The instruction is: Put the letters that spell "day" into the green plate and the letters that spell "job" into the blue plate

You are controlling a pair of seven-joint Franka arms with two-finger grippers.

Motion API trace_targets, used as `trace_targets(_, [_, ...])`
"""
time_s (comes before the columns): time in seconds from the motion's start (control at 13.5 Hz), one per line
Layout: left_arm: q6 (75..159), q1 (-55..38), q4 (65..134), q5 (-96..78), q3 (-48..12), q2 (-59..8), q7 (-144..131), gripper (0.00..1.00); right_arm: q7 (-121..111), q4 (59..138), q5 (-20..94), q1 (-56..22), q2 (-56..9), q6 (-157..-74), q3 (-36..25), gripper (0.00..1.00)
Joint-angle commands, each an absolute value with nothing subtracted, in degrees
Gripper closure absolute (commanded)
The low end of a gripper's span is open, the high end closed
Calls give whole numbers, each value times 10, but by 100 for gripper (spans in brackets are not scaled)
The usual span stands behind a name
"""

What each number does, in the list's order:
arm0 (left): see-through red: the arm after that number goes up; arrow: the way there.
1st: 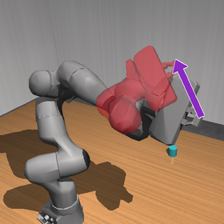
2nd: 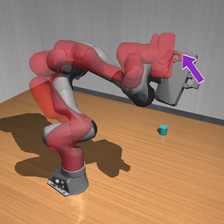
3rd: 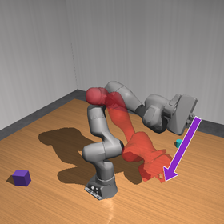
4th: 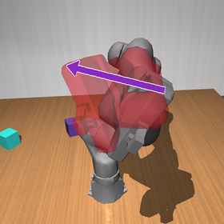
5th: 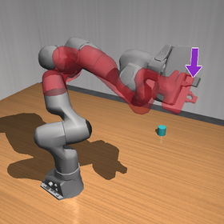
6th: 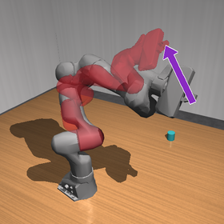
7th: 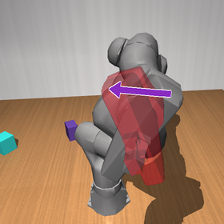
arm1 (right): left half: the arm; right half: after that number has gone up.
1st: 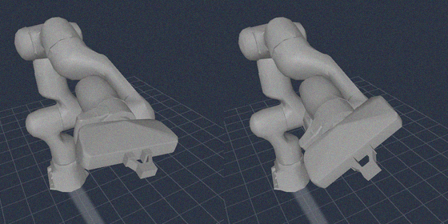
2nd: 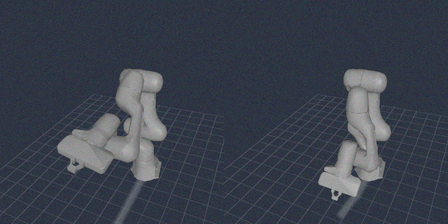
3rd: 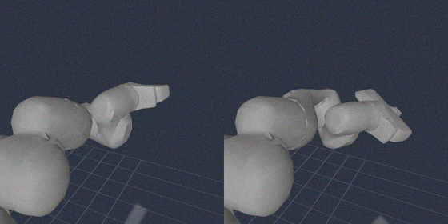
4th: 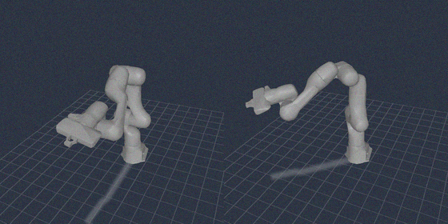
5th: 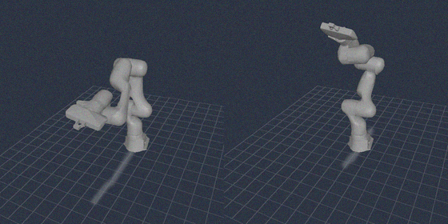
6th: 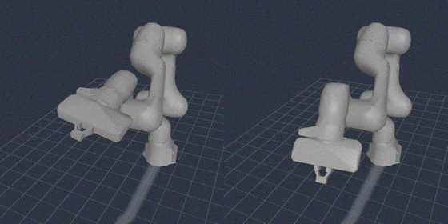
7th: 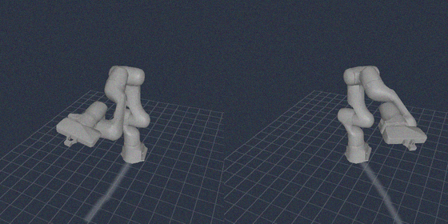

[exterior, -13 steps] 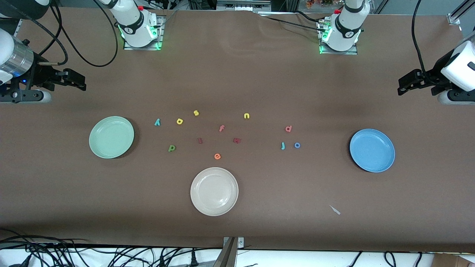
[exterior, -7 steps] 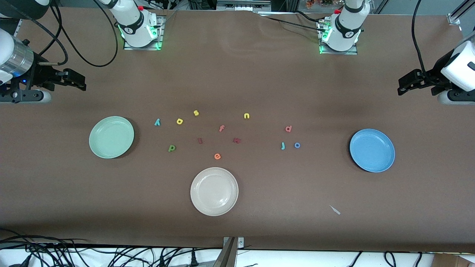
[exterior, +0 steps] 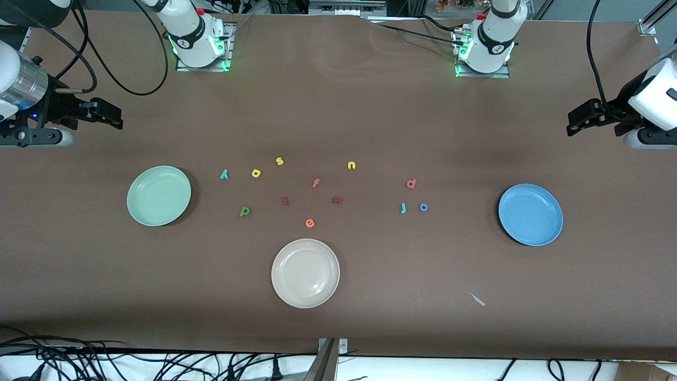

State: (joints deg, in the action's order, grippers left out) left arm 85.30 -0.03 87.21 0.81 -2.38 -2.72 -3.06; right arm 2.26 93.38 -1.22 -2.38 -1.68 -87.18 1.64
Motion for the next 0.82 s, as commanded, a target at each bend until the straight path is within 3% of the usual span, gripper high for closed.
trace_targets(0.0, [843, 1, 861, 7, -25, -30, -31, 0, 29, 926, -3, -24, -18, -864, 16, 0])
trace_targets(0.74, [843, 1, 861, 7, -25, -31, -31, 0, 21, 927, -4, -25, -30, -876, 17, 0])
